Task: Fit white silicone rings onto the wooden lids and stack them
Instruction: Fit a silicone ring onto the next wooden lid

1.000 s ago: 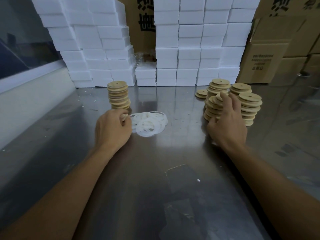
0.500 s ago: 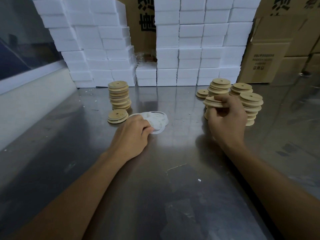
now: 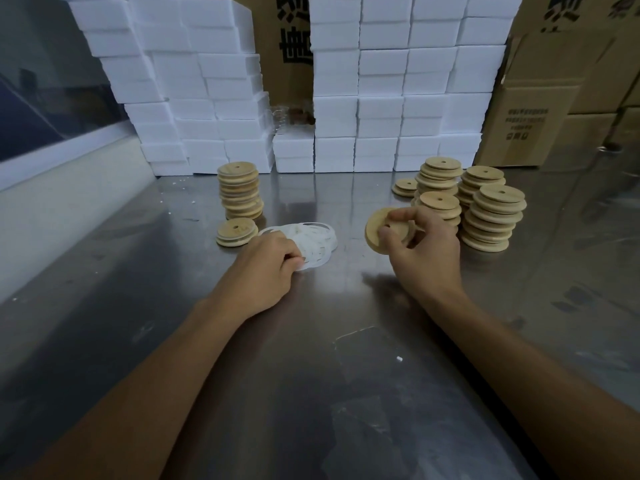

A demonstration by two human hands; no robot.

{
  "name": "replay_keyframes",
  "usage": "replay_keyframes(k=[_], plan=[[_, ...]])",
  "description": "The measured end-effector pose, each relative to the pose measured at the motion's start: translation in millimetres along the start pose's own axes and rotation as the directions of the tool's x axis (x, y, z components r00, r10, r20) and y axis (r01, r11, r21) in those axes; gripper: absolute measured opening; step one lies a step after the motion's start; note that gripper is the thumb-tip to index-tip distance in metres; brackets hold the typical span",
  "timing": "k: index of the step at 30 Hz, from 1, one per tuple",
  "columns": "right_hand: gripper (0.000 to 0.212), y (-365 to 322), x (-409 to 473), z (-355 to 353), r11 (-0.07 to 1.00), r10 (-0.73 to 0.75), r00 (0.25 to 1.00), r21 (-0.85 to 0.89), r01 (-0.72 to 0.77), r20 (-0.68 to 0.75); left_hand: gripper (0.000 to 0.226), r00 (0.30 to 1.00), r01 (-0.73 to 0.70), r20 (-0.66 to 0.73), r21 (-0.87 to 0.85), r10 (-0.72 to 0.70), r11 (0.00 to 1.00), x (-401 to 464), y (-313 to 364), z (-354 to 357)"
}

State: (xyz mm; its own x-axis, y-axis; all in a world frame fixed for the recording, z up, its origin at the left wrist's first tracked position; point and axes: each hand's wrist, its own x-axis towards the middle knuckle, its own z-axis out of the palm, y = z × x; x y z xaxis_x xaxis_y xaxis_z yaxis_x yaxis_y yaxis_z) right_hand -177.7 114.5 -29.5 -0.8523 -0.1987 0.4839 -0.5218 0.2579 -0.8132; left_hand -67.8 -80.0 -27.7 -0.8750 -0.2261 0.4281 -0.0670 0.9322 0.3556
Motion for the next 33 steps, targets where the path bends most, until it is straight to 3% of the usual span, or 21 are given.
replay_keyframes(k=[4,7,9,11,12,14,16,19,23,29,33], plan=[[0.018,1.4,0.7,-0.7,0.995,0.049,0.995,0.078,-0.056,0.091,0.006,0.996,-0.031,-0.084,0.032,0.034,0.999,-2.7,3.7,0.8],[0.02,1.7,-0.1,-0.4,0.987,0.079,0.985,0.127,-0.099,0.154,0.008,0.989,-0.009,-0.144,-0.162,-0.015,0.987,-1.6,13.0,-1.7],[0.02,-1.0,-0.8,-1.6,0.987,0.066,0.987,0.133,-0.086,0.15,0.015,0.987,0.092,-0.068,-0.512,-0.146,0.854,0.6,22.8,-4.5],[0.015,-5.3,-1.8,-3.0,0.985,0.033,0.986,0.162,-0.06,0.164,0.023,0.971,0.194,0.064,-0.772,-0.229,0.605,1.4,32.1,-6.4],[0.014,-8.5,-3.0,-3.8,0.979,0.022,0.981,0.193,-0.06,0.193,0.024,0.964,0.224,0.113,-0.83,-0.24,0.511,0.8,36.3,-6.3],[0.031,-14.5,-7.2,-3.5,0.965,0.01,0.959,0.25,-0.084,0.284,0.021,0.953,0.258,0.155,-0.865,-0.261,0.431,-1.0,43.0,-3.5],[0.041,-17.7,-11.1,-0.9,0.97,-0.027,0.945,0.237,-0.054,0.325,0.017,0.938,0.281,0.152,-0.861,-0.312,0.424,-2.0,47.5,1.2],[0.037,-19.6,-13.2,1.8,0.967,-0.097,0.95,0.254,0.019,0.296,0.016,0.911,0.322,0.172,-0.864,-0.374,0.387,-1.9,49.4,8.3],[0.048,-22.4,-16.8,5.4,0.952,-0.093,0.931,0.304,-0.021,0.354,0.016,0.896,0.339,0.172,-0.861,-0.411,0.379,-1.5,49.9,14.8],[0.024,-14.6,-15.8,12.1,0.981,-0.106,0.936,0.191,0.043,0.335,0.015,0.883,0.324,0.112,-0.847,-0.456,0.42,-0.5,47.0,21.6],[0.024,-11.2,-15.7,12.1,0.981,-0.166,0.942,0.148,0.126,0.293,0.013,0.911,0.301,0.097,-0.821,-0.402,0.485,-2.5,49.7,24.1]])
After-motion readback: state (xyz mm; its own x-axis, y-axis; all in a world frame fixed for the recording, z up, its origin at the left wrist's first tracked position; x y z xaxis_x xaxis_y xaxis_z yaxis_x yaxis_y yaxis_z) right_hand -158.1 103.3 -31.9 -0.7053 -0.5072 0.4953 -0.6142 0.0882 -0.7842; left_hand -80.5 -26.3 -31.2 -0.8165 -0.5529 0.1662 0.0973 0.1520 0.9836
